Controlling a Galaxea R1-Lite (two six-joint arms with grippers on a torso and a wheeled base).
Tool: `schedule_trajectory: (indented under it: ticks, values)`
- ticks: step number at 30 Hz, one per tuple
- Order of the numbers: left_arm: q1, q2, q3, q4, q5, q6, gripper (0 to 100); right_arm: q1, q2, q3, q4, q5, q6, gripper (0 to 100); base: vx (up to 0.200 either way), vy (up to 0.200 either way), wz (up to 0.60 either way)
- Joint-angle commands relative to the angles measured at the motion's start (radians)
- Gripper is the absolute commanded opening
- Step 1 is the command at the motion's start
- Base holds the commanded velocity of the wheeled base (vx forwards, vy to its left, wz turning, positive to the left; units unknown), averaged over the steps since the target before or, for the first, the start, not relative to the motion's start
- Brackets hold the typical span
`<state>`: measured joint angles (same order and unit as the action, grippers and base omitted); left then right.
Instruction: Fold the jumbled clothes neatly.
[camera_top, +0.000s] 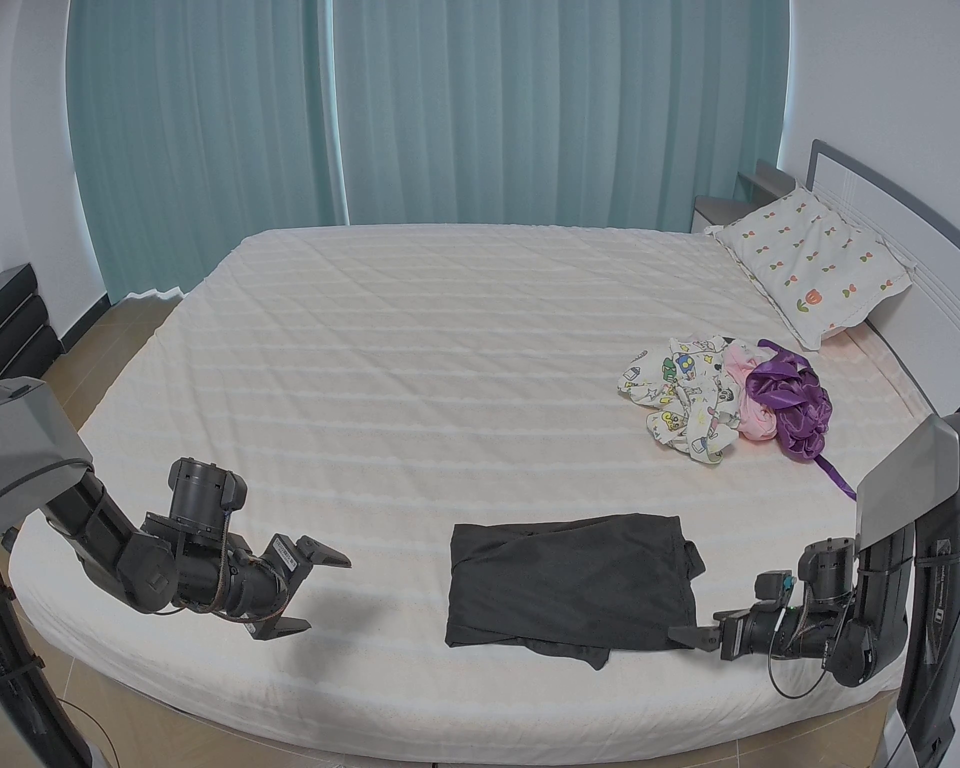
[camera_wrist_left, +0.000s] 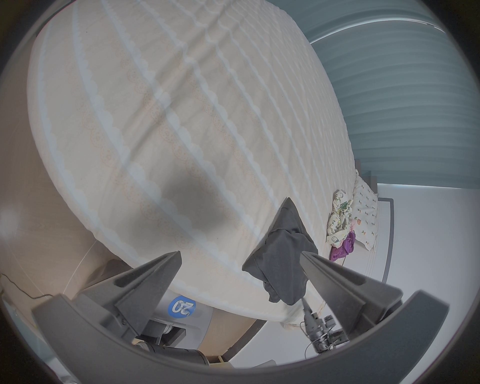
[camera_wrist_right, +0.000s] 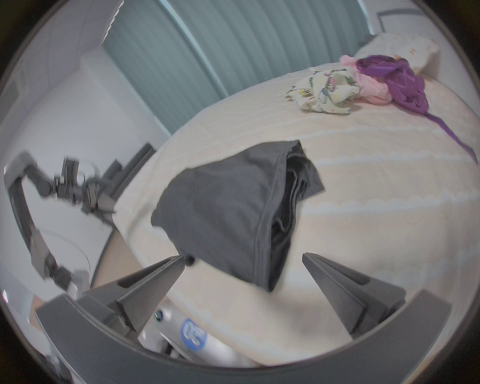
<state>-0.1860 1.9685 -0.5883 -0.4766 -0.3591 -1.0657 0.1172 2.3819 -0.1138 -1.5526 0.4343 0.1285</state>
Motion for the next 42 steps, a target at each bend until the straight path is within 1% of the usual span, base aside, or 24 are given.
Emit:
schedule_trajectory:
  ticks: [1,5,8,10,15,23,26,27,30,35,37,38,39,42]
  values:
    - [0.000,0.001,-0.001,0.000,0.000,0.000,100,-0.002,-0.046,-0.196,0.039,0.000,0.180,100,0.000,0.000,0.00]
    - [-0.001,0.001,0.001,0.000,0.002,0.000,100,0.012,0.020,-0.351,0.154,-0.071,0.232,100,0.000,0.000,0.00]
    - [0.000,0.001,0.001,0.000,0.002,0.000,100,0.030,0.085,-0.466,0.164,-0.124,0.332,100,0.000,0.000,0.00]
    - [0.000,0.001,0.001,0.000,0.002,0.000,100,0.028,0.097,-0.537,0.193,-0.154,0.355,100,0.000,0.000,0.00]
    - [0.000,0.004,0.001,0.000,0.002,0.000,100,0.027,0.143,-0.672,0.321,-0.178,0.362,100,0.000,0.000,0.00]
    - [0.000,0.004,-0.002,0.000,0.002,0.000,100,0.030,0.157,-0.784,0.427,-0.178,0.368,100,0.000,0.000,0.00]
    - [-0.001,0.004,-0.001,0.000,0.002,0.000,100,0.027,0.158,-0.811,0.457,-0.181,0.395,100,0.000,0.000,0.00]
    - [-0.001,0.004,-0.001,0.000,0.002,0.000,100,0.027,0.158,-0.813,0.457,-0.181,0.396,0,0.000,0.000,0.00]
    - [-0.001,0.004,-0.001,0.000,0.003,0.000,100,0.025,0.157,-0.811,0.456,-0.181,0.402,0,0.000,0.000,0.00]
    - [-0.001,0.004,-0.001,0.000,0.003,0.000,100,0.016,0.157,-0.828,0.456,-0.184,0.442,0,0.000,0.000,0.00]
    - [-0.001,0.004,-0.002,0.000,0.003,0.000,100,0.004,0.158,-0.839,0.457,-0.201,0.467,0,0.000,0.000,0.00]
    - [-0.001,0.004,-0.002,0.000,0.003,0.000,100,-0.004,0.160,-0.853,0.457,-0.224,0.477,0,0.000,0.000,0.00]
    - [-0.001,0.006,-0.002,0.000,0.003,0.000,100,-0.008,0.160,-0.859,0.457,-0.233,0.488,0,0.000,0.000,0.00]
    - [-0.001,0.006,-0.002,0.000,0.003,0.000,100,-0.016,0.157,-0.859,0.456,-0.236,0.513,0,0.000,0.000,0.00]
